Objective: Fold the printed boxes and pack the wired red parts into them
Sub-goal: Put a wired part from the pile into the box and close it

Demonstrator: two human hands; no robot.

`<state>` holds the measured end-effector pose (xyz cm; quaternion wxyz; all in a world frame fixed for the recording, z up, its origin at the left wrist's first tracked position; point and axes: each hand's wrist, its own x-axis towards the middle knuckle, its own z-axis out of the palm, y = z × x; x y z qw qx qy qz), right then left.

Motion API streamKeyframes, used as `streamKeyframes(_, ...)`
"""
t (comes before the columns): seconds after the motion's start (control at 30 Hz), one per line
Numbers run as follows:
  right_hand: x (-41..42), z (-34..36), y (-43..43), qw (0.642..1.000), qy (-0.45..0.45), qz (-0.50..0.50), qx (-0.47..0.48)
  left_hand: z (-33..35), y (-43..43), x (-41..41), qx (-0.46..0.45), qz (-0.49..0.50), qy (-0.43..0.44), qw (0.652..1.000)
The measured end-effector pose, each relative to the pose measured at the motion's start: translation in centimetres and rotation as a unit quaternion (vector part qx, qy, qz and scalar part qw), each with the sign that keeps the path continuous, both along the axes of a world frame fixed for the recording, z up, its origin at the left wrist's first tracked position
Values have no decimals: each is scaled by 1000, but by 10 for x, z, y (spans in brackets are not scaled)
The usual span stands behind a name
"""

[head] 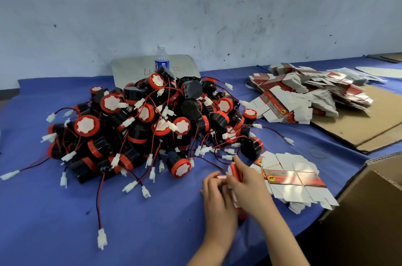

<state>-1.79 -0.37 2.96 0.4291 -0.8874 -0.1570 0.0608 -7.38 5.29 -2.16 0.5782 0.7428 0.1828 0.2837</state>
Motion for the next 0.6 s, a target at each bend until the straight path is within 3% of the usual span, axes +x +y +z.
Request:
streamKeyframes(0.17,5,1,1,999,-4,19,-36,0,8,3,-97,-22,-15,995)
streamKeyframes(0.37,-13,-15,23,972,-66,62,-216,-4,16,-1,-304,-17,-30,952)
streamKeyframes(0.6,-13,-17,26,947,-87,85,-297,-5,20,-3,-325,4,-36,945)
